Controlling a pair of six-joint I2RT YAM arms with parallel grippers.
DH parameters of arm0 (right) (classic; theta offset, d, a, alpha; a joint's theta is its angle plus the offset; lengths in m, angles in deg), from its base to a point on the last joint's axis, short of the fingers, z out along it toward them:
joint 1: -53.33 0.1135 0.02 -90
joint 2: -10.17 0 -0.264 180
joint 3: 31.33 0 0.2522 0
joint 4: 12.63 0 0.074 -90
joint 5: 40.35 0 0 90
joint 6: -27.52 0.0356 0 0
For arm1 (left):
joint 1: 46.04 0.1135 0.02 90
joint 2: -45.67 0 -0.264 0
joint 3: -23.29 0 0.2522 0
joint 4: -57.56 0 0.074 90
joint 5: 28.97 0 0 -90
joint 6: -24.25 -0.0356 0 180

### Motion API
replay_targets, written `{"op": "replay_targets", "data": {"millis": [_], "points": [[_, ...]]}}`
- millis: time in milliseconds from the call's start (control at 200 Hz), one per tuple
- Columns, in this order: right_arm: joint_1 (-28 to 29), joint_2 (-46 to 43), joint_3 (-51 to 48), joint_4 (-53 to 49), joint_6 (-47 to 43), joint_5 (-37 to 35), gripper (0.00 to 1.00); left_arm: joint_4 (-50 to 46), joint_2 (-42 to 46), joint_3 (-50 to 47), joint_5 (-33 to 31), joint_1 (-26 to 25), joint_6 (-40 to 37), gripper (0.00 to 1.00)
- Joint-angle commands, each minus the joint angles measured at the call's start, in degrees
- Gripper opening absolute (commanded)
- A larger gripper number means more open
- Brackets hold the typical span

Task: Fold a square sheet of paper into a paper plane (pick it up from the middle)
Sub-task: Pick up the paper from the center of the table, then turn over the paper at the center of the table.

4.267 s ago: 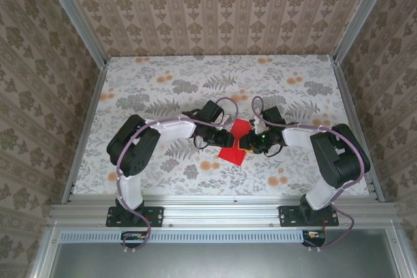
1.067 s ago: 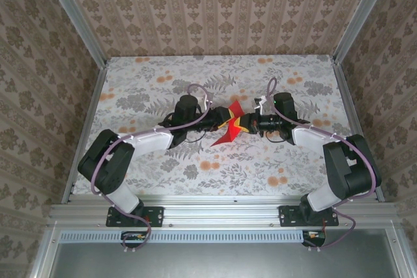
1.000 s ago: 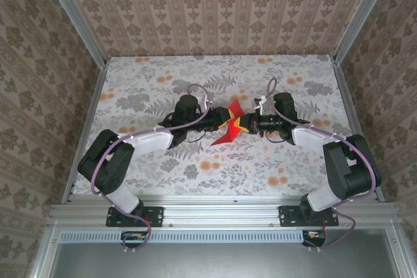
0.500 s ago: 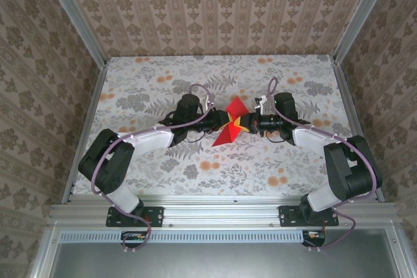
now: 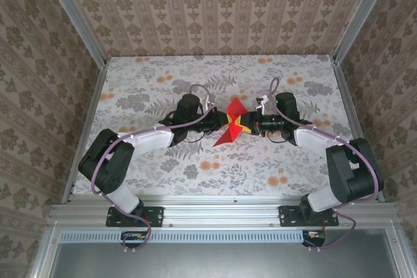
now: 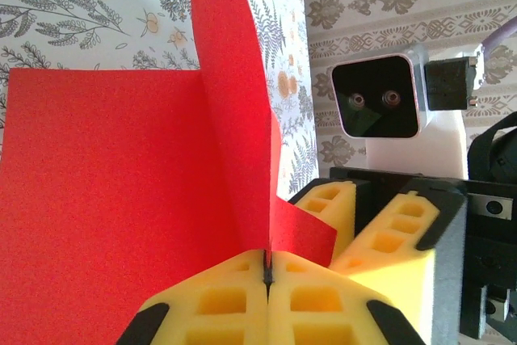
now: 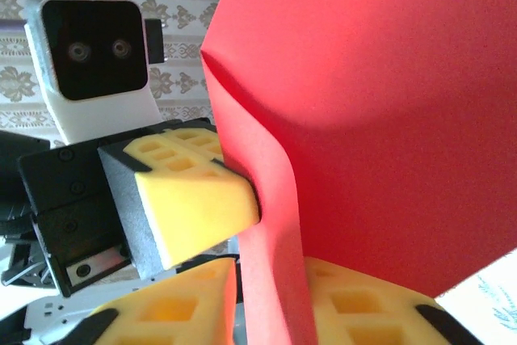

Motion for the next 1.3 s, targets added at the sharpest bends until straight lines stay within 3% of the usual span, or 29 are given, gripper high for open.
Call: {"op": "replay_targets", "data": {"millis": [0,205,430,845,1295], "points": [[-1.12,-3.05,-0.12,-4.04,-2.51,-0.44,0.33,3.21,-0.28,1.52,0.31,0.59,2.22,0.02],[-2.0,-7.81,-2.31,-7.46,-3.08,-2.83,0.47,4.75,-0.08,1.95,-0.83,0.85,3.64,0.02],[-1.62,-10.34,-8.49,1.71,7.3,-4.35,0.62,6.09,-0.05,2.52,-2.4,0.77,4.91,0.02],[1.22,-8.48,-9.52,14.3,18.15,-6.51,0.62,8.24,-1.73,2.49,-2.66,0.02,5.88,0.02],[0.98,-13.3,-13.14,15.32,22.16,-6.53,0.62,8.94,-2.45,2.15,-2.09,0.06,5.88,0.02]]}}
